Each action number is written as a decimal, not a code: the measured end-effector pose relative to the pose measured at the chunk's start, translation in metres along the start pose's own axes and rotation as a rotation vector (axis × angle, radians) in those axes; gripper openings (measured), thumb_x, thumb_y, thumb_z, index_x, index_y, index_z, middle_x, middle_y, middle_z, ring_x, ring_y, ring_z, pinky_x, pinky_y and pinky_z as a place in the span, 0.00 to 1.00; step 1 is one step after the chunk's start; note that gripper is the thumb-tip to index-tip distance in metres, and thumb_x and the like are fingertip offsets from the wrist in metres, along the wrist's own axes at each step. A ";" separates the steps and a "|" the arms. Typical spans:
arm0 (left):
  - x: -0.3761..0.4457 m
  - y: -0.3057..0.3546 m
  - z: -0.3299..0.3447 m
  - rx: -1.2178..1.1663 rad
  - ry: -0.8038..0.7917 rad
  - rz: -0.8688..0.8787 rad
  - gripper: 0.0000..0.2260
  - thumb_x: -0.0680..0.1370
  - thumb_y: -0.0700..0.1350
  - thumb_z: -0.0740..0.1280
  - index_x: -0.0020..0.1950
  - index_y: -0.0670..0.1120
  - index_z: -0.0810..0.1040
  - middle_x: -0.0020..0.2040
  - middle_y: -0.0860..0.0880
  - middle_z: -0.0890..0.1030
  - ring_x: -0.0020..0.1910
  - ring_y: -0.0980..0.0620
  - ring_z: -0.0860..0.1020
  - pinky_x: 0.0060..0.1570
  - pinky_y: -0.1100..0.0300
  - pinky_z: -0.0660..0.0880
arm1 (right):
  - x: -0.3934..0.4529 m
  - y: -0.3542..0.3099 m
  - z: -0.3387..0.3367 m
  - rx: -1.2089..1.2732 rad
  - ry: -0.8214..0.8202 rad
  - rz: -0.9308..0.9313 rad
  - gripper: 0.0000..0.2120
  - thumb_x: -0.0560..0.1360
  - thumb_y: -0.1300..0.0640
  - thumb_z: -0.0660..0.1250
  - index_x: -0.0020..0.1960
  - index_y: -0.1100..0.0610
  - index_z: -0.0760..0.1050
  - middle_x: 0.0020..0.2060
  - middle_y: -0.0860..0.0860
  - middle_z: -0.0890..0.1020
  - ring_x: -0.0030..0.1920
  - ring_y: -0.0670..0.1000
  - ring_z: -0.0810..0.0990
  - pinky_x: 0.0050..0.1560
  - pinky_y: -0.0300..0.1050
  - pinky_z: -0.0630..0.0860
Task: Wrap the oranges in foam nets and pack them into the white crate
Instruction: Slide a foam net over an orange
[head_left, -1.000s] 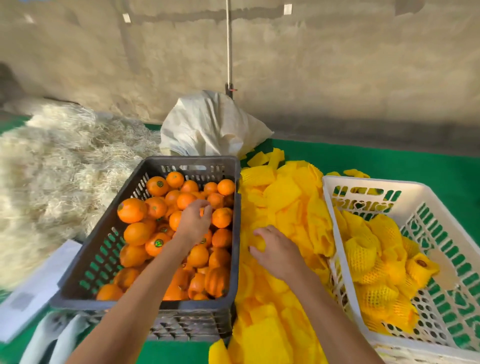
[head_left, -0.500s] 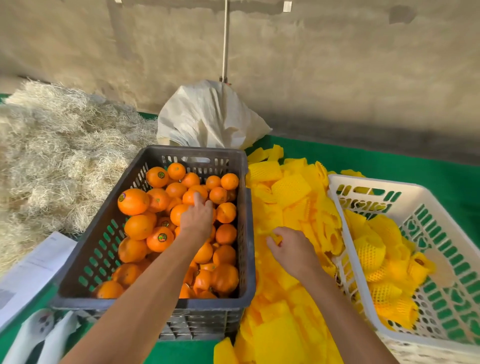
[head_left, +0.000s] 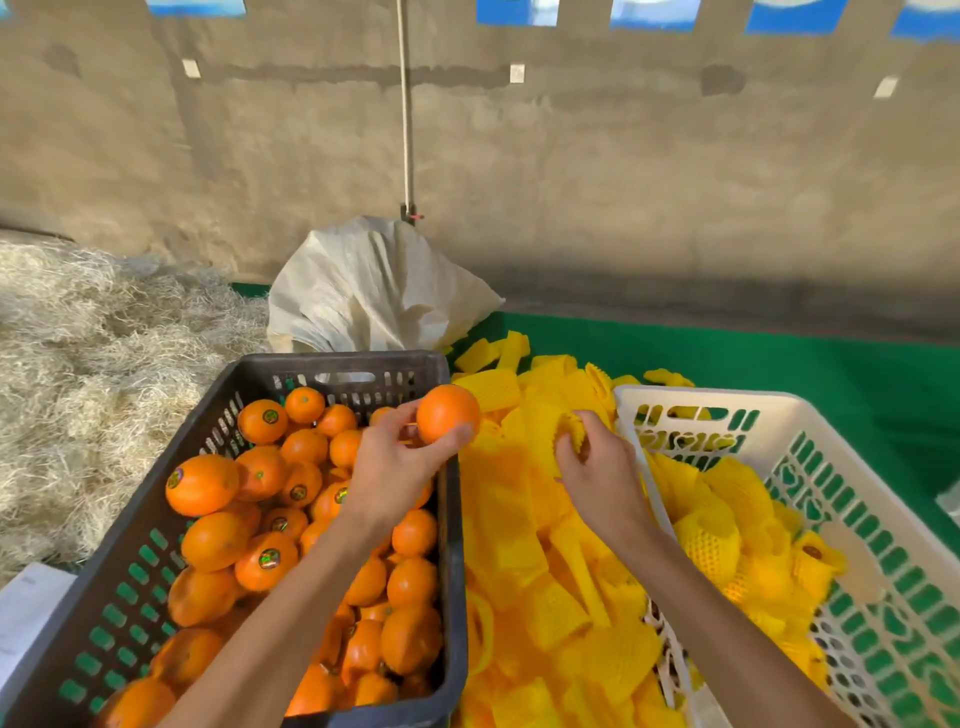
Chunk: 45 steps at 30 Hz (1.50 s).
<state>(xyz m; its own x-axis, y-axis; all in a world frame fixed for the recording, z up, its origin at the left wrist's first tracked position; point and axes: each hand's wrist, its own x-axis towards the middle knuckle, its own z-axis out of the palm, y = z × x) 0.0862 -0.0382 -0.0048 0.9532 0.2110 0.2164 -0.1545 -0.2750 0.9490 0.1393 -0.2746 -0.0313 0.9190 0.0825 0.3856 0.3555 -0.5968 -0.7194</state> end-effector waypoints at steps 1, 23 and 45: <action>0.002 0.011 0.012 -0.171 -0.104 -0.068 0.25 0.71 0.64 0.76 0.63 0.53 0.83 0.56 0.54 0.86 0.58 0.53 0.83 0.54 0.62 0.79 | 0.006 0.000 -0.001 -0.023 0.032 -0.022 0.10 0.82 0.54 0.64 0.61 0.57 0.76 0.31 0.43 0.72 0.27 0.42 0.71 0.26 0.33 0.65; 0.034 -0.025 0.098 -0.570 -0.211 -0.368 0.10 0.66 0.59 0.78 0.44 0.58 0.90 0.51 0.50 0.88 0.57 0.48 0.85 0.54 0.54 0.83 | 0.032 0.046 0.030 0.425 -0.052 0.147 0.06 0.82 0.50 0.66 0.50 0.47 0.82 0.35 0.44 0.82 0.33 0.44 0.78 0.33 0.49 0.76; 0.023 -0.028 0.099 -0.081 -0.087 -0.110 0.08 0.77 0.40 0.65 0.54 0.38 0.76 0.44 0.40 0.77 0.38 0.45 0.72 0.34 0.50 0.71 | 0.009 0.027 0.021 0.323 0.012 0.024 0.29 0.76 0.25 0.53 0.57 0.47 0.74 0.34 0.46 0.80 0.30 0.49 0.82 0.28 0.49 0.79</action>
<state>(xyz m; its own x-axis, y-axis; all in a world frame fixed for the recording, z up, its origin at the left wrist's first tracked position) 0.1381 -0.1183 -0.0494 0.9840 0.1524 0.0924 -0.0647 -0.1778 0.9819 0.1612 -0.2732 -0.0593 0.9263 0.0611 0.3718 0.3714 -0.3142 -0.8737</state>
